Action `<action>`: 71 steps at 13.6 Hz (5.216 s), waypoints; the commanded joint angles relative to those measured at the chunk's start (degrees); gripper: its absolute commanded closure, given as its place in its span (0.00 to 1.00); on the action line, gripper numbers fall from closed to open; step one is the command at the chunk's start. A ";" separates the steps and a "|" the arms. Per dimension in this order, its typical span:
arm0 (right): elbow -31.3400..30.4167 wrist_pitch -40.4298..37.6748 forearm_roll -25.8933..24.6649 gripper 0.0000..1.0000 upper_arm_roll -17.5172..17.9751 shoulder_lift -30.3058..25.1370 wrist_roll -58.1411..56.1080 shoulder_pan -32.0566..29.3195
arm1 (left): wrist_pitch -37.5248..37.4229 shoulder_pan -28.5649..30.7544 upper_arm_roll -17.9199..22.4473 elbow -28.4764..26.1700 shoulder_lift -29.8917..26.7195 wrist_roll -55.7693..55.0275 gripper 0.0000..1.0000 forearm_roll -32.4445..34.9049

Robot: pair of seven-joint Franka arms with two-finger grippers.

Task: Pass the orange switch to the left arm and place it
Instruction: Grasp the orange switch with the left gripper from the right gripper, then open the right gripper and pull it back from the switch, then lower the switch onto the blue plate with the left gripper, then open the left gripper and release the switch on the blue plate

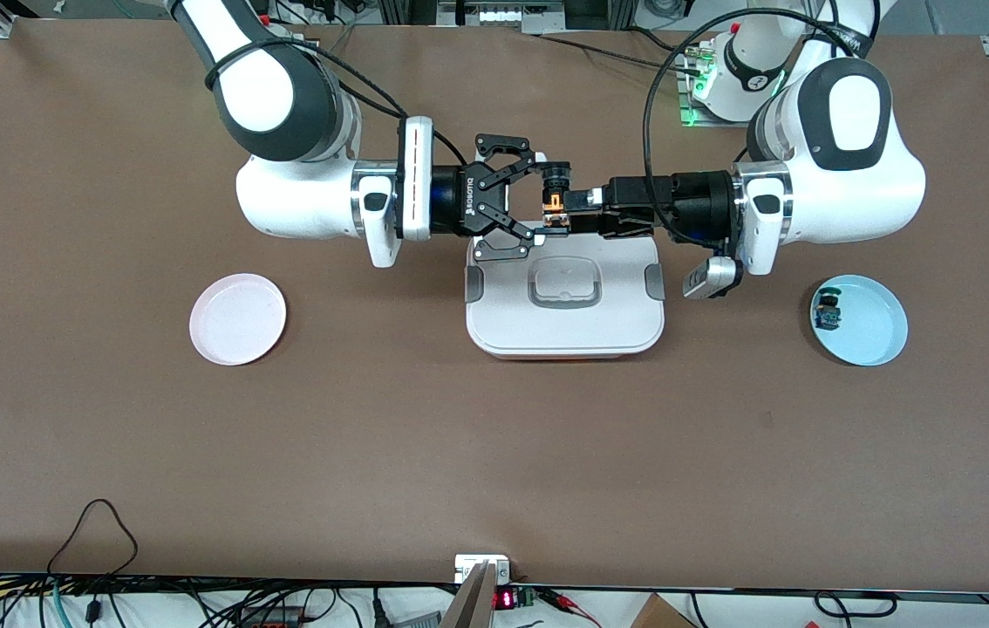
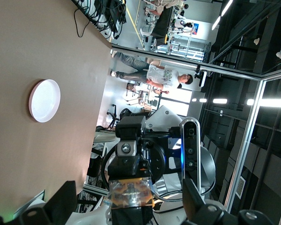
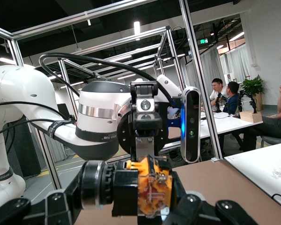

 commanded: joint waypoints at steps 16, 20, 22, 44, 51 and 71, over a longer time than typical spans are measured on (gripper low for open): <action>0.95 -0.45 2.14 0.00 -0.31 -0.17 2.29 0.07 | -3.41 1.19 -0.76 -0.47 -1.03 0.97 0.78 -1.00; -1.67 -0.63 1.62 0.00 -0.66 -2.71 2.55 -1.94 | -4.37 2.15 -0.15 0.23 -1.03 0.97 0.78 3.62; -3.78 -1.24 1.36 0.00 -1.18 -4.21 2.55 -2.74 | -7.34 4.96 -0.24 1.98 -1.03 0.89 0.78 12.58; -9.33 -28.04 -54.96 0.00 -23.16 -7.64 61.73 -6.08 | 0.23 27.97 -0.15 -5.27 7.85 63.33 0.77 111.59; -8.63 -30.15 -75.26 0.00 -23.16 -8.35 96.72 -5.82 | 19.53 36.79 0.03 -10.40 19.53 74.80 0.76 115.72; -1.06 -26.13 -104.82 0.00 -13.23 -11.07 104.95 -26.56 | 22.61 40.22 -0.85 -11.02 19.64 79.29 0.00 116.16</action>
